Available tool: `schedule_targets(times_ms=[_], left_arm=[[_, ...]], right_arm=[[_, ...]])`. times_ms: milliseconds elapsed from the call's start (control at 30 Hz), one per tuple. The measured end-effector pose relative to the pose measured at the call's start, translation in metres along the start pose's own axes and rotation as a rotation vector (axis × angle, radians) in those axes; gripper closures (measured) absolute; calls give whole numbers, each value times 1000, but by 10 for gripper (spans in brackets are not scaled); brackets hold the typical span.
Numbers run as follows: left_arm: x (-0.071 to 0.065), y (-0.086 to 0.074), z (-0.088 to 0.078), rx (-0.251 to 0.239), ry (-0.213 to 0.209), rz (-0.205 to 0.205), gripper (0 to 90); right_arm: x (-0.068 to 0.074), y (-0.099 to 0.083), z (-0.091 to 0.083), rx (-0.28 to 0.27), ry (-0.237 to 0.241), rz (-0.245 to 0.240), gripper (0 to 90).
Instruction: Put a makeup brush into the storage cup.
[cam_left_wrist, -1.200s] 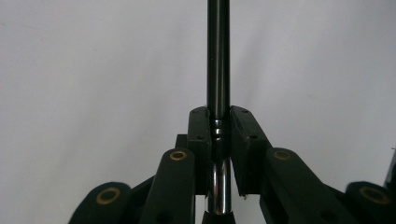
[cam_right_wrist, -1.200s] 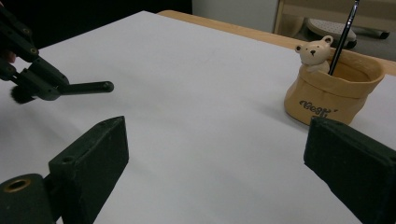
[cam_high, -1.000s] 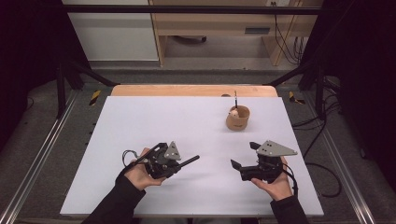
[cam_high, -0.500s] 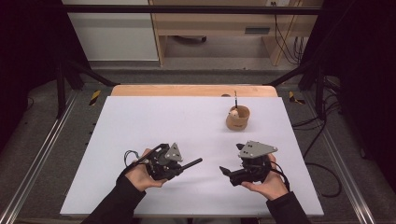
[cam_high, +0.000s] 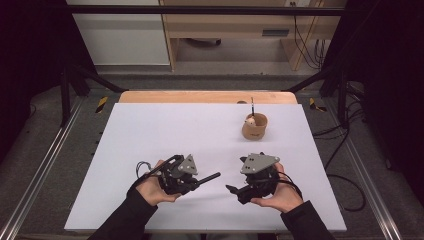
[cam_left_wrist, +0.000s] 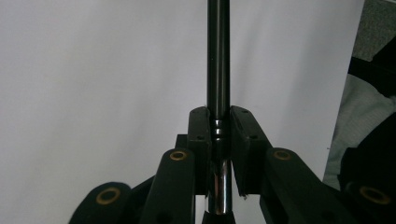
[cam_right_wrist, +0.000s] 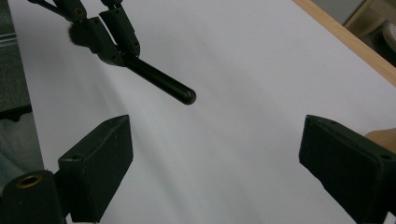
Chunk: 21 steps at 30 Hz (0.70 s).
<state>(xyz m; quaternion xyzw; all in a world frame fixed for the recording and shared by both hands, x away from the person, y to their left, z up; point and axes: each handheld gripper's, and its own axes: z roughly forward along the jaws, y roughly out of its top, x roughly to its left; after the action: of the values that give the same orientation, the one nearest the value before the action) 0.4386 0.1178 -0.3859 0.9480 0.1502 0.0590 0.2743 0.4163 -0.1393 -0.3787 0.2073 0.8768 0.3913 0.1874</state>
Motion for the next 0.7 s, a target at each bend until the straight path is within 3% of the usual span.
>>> schedule_targets(times_ms=[700], left_arm=[[4, 5, 7, -25, -104, 13, 787]], right_arm=[[15, 17, 4, 101, 48, -198, 130]])
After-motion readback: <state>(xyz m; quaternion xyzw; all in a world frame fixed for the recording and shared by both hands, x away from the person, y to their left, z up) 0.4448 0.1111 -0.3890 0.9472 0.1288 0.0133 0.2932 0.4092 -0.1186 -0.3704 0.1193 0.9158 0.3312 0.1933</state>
